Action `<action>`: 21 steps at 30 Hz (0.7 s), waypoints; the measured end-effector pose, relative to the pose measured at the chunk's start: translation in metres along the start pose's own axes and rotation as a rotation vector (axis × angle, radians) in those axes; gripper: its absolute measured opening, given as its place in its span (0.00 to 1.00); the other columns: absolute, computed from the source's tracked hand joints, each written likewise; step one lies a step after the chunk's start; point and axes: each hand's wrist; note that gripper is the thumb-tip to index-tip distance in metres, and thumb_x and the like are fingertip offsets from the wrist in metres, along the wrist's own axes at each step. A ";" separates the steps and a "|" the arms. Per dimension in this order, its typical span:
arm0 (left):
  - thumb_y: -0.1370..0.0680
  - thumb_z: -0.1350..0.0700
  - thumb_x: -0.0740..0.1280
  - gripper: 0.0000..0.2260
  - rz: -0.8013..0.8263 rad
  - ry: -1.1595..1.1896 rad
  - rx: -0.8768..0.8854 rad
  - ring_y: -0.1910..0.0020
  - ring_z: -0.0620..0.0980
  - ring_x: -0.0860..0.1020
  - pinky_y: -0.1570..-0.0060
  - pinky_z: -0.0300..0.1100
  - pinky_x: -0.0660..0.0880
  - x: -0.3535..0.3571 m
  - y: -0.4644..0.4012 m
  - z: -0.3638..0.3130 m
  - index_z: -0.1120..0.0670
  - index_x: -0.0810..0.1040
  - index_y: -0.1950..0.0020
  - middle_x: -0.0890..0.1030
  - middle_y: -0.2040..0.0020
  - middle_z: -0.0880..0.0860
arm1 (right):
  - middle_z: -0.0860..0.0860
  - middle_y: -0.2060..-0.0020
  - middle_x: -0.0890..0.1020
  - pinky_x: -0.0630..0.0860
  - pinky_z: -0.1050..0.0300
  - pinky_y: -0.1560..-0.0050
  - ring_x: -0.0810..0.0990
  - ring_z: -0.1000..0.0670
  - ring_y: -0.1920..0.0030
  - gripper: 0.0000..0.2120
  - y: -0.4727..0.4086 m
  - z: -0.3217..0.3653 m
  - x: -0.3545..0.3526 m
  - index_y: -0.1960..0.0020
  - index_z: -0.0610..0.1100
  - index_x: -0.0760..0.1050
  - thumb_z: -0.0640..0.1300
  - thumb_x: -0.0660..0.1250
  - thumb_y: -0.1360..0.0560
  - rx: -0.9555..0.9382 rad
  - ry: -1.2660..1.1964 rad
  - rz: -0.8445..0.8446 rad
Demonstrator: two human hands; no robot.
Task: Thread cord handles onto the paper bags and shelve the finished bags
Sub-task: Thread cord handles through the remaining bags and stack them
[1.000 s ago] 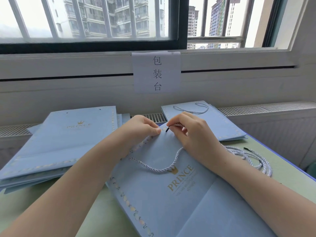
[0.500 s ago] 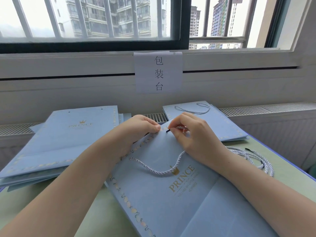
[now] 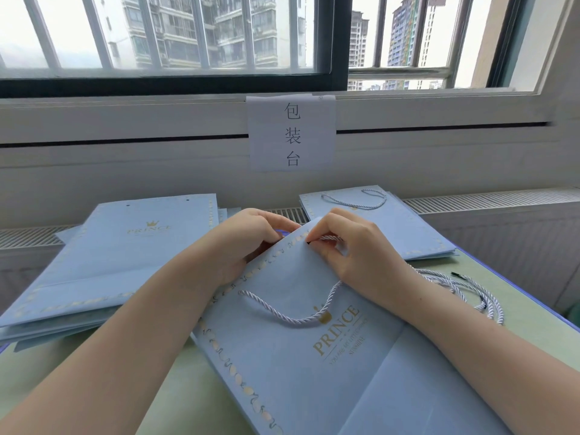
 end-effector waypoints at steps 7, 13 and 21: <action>0.24 0.70 0.64 0.12 0.073 0.048 -0.048 0.72 0.50 0.80 0.74 0.39 0.78 -0.003 -0.001 0.004 0.60 0.82 0.47 0.84 0.58 0.58 | 0.57 0.59 0.77 0.72 0.68 0.55 0.76 0.60 0.55 0.06 0.000 0.003 0.003 0.55 0.44 0.77 0.34 0.69 0.28 0.038 -0.064 0.006; 0.23 0.70 0.62 0.12 0.122 0.051 -0.080 0.77 0.46 0.78 0.79 0.33 0.71 -0.005 0.000 0.003 0.61 0.83 0.47 0.82 0.47 0.58 | 0.53 0.59 0.79 0.69 0.72 0.55 0.75 0.59 0.56 0.03 0.001 0.004 0.004 0.54 0.42 0.77 0.39 0.64 0.26 0.042 -0.067 0.019; 0.24 0.67 0.65 0.13 0.144 0.042 -0.041 0.69 0.50 0.80 0.70 0.38 0.78 -0.003 -0.001 0.004 0.58 0.81 0.43 0.83 0.54 0.57 | 0.52 0.58 0.79 0.68 0.71 0.56 0.75 0.57 0.56 0.07 -0.002 0.007 0.000 0.54 0.48 0.75 0.38 0.69 0.26 0.163 -0.144 0.013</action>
Point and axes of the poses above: each hand's wrist, its own y-axis away from the middle knuckle, its own x-axis out of the palm, z = x × y
